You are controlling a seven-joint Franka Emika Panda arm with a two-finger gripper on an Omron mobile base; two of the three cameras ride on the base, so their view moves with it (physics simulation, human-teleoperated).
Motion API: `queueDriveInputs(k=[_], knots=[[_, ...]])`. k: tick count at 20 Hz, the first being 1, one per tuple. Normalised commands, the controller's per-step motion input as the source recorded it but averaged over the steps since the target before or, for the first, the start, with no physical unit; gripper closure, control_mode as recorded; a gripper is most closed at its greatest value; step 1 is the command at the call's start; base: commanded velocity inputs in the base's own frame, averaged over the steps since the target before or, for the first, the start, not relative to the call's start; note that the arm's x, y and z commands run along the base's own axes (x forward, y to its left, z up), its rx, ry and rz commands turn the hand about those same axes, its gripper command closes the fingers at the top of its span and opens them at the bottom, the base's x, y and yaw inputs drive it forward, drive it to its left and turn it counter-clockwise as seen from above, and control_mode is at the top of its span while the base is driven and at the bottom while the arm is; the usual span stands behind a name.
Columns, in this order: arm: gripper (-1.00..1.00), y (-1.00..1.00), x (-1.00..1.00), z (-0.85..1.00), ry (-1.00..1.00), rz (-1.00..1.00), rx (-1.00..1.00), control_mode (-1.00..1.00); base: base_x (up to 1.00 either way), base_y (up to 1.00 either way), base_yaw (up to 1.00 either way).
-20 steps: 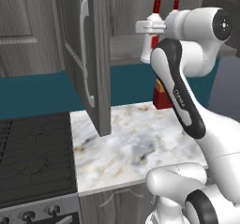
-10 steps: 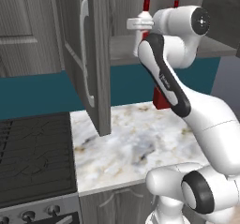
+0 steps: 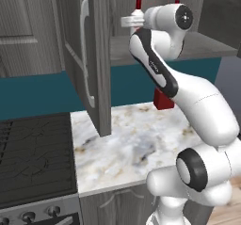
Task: Sort all alcoholic drinks to one cabinet, and non-alcoholic drinks to the other.
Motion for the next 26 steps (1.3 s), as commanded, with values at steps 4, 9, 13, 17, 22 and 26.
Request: queueDriveInputs(k=[4,9,13,17,22,26], knots=[[1.0,0.06,0.5,-0.12,0.0,0.0,-0.04,-1.0,0.0,0.0,0.0],[1.0,0.02,0.47,-0.2,0.0,0.0,-0.03,-1.0,0.0,0.0,0.0],[1.0,0.0,0.48,-0.23,0.0,0.0,0.0,-1.0,0.0,0.0,0.0],[1.0,0.0,0.53,-0.18,0.0,0.0,0.0,-1.0,0.0,0.0,0.0],[1.0,0.0,0.52,-0.11,0.0,0.0,0.0,-1.0,0.0,0.0,0.0],[1.0,0.0,0.2,-0.17,0.0,0.0,0.0,-1.0,0.0,0.0,0.0]])
